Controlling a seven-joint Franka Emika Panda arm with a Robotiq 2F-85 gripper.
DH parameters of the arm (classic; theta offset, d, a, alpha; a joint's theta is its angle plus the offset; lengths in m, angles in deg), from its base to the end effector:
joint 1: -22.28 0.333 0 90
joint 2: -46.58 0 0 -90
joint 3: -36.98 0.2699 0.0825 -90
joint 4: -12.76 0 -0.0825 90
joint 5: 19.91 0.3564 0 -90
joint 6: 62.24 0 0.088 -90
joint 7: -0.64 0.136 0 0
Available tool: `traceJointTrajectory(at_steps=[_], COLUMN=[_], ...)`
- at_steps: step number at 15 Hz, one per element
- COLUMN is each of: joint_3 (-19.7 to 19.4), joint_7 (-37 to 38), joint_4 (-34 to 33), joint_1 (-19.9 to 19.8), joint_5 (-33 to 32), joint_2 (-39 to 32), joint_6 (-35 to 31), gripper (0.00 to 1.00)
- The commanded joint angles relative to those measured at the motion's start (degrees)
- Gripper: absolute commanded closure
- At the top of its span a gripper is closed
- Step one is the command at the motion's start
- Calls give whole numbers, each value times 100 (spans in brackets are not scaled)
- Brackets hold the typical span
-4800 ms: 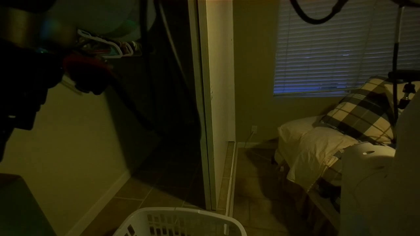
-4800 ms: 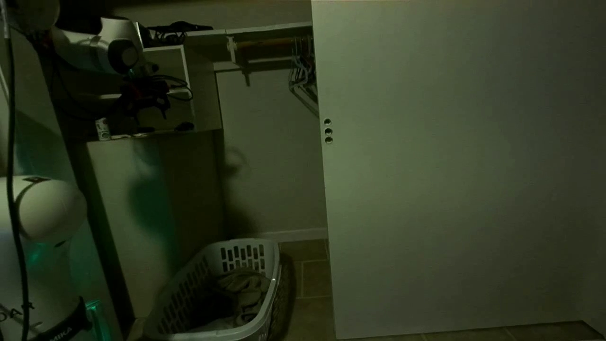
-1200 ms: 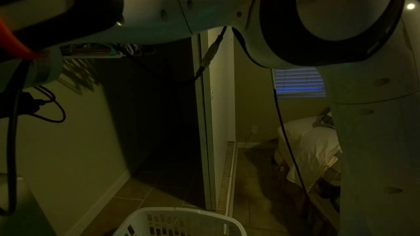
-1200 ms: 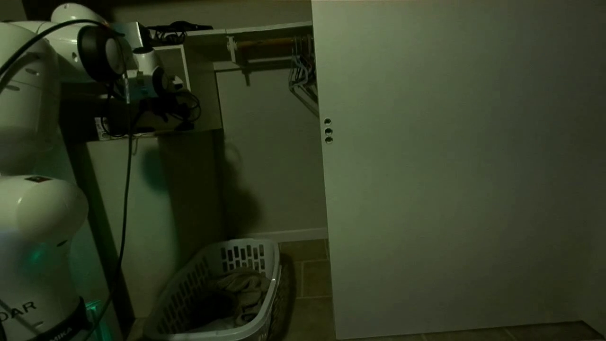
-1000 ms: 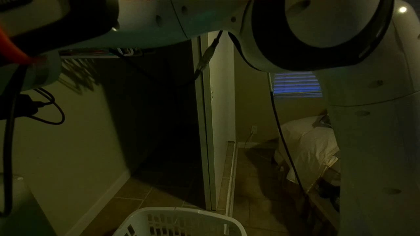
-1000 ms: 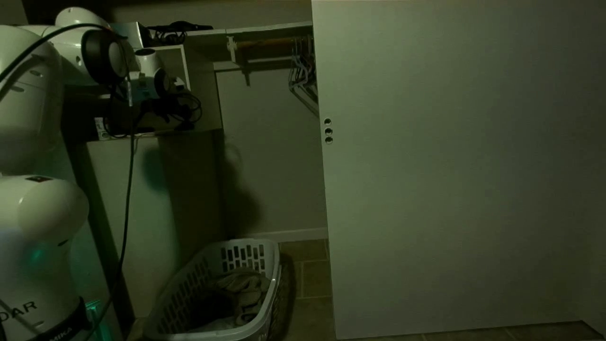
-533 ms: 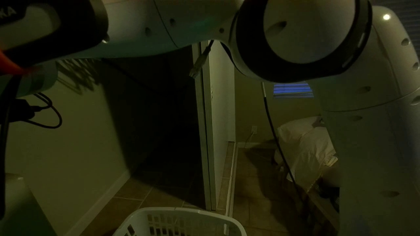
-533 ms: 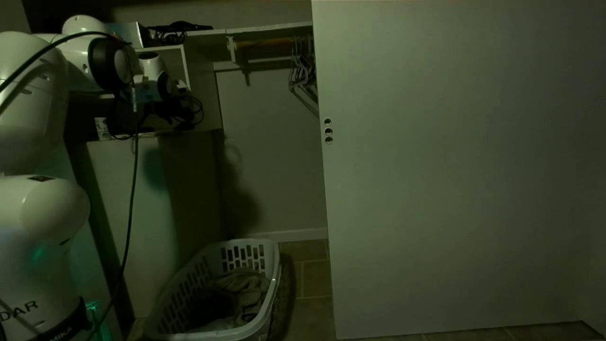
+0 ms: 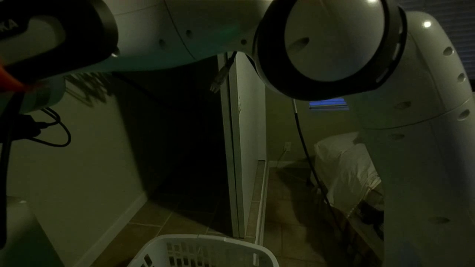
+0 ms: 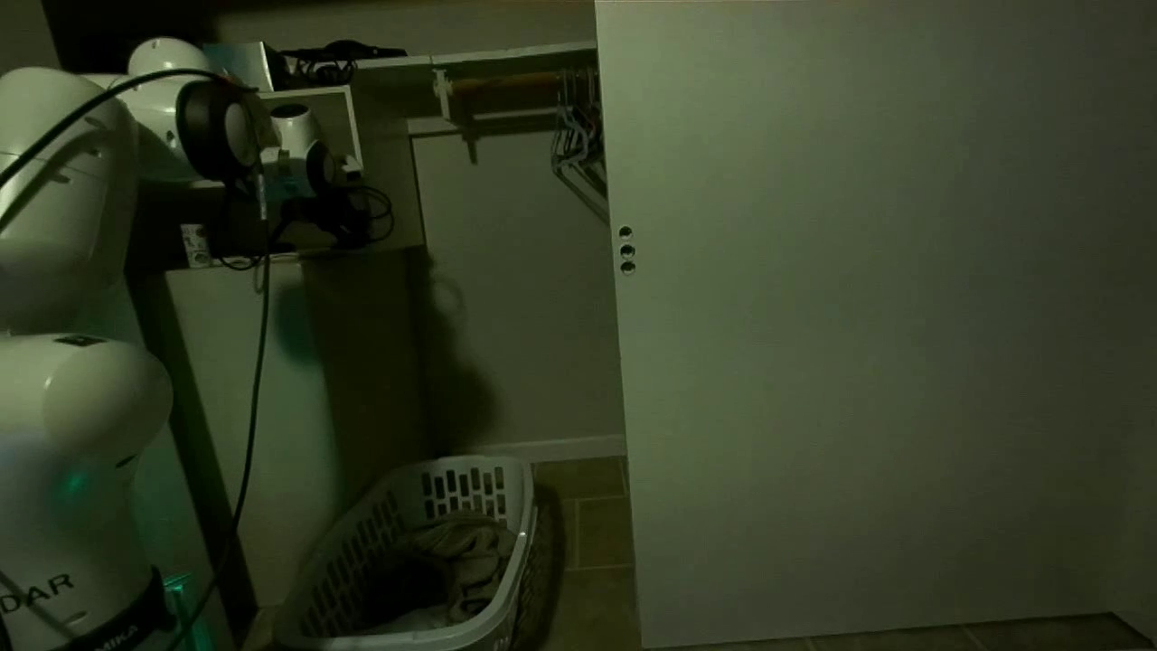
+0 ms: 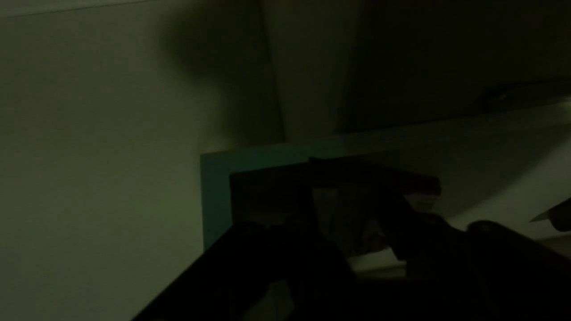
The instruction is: Move the black object to the top shelf
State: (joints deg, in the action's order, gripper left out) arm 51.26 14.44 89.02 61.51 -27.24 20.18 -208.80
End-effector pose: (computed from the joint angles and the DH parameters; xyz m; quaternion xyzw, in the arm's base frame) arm 0.4553 0.5520 0.5113 -0.8687 -0.3175 -0.3202 0.2050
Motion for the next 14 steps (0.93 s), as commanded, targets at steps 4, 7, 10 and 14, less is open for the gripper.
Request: traceJointTrajectory(at_steps=[4, 7, 10, 14], joint_3=[-53, 4, 69, 187], joint_7=[21, -236, -404, -555], joint_4=[-82, 211, 693, 1721], joint_1=[44, -47, -209, -441], joint_5=[-91, -60, 103, 339], joint_2=[-22, 214, 564, 1304], joint_6=[-12, -182, -520, -859], gripper=[100, 100, 100, 100])
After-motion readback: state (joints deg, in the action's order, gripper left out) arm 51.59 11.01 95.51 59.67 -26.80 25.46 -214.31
